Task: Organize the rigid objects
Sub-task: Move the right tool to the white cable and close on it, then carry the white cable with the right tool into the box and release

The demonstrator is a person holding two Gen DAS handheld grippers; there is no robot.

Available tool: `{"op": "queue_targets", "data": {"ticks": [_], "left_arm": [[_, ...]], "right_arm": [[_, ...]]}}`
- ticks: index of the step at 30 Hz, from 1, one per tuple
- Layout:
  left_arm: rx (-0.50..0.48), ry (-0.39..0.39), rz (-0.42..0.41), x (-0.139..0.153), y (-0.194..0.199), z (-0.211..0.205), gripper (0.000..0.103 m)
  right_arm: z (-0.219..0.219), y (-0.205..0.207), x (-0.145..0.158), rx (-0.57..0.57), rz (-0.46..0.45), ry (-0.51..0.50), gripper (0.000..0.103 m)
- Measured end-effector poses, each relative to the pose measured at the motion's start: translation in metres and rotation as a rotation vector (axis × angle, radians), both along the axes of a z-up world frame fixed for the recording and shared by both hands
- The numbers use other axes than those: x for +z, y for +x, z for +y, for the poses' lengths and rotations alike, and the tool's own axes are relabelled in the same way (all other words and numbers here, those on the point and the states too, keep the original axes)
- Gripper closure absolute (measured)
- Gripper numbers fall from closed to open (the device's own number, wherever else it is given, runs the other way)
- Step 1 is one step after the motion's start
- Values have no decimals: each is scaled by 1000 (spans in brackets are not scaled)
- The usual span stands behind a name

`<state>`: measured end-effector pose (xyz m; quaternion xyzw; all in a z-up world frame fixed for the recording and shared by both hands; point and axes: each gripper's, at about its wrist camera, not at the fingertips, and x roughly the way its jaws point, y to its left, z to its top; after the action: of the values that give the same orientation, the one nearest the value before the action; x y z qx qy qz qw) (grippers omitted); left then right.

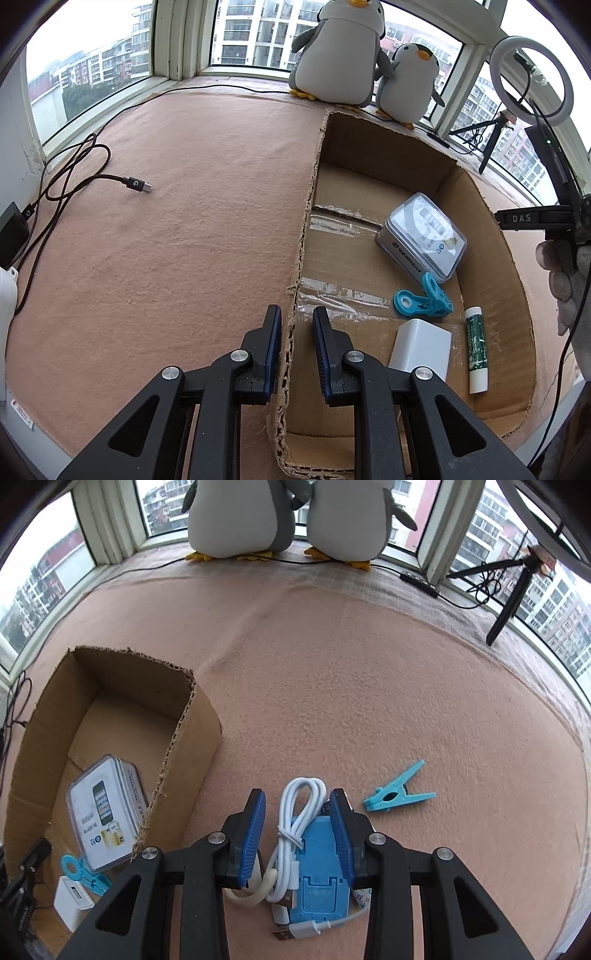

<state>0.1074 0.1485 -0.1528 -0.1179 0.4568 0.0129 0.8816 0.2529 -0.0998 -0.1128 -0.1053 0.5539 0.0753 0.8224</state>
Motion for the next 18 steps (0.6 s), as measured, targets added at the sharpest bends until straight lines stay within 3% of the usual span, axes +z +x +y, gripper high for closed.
{"op": "queue_targets", "data": {"ticks": [3,7,18], "left_arm": [[0,-1,0,0,0,0,84],[0,-1,0,0,0,0,84],[0,-2,1,0,0,0,84]], "right_arm": [[4,0,-4,12,3,-25,71],[7,-2,-6,24,-7,-63,80],[-3,-10,4,21,-40,24,81]]}}
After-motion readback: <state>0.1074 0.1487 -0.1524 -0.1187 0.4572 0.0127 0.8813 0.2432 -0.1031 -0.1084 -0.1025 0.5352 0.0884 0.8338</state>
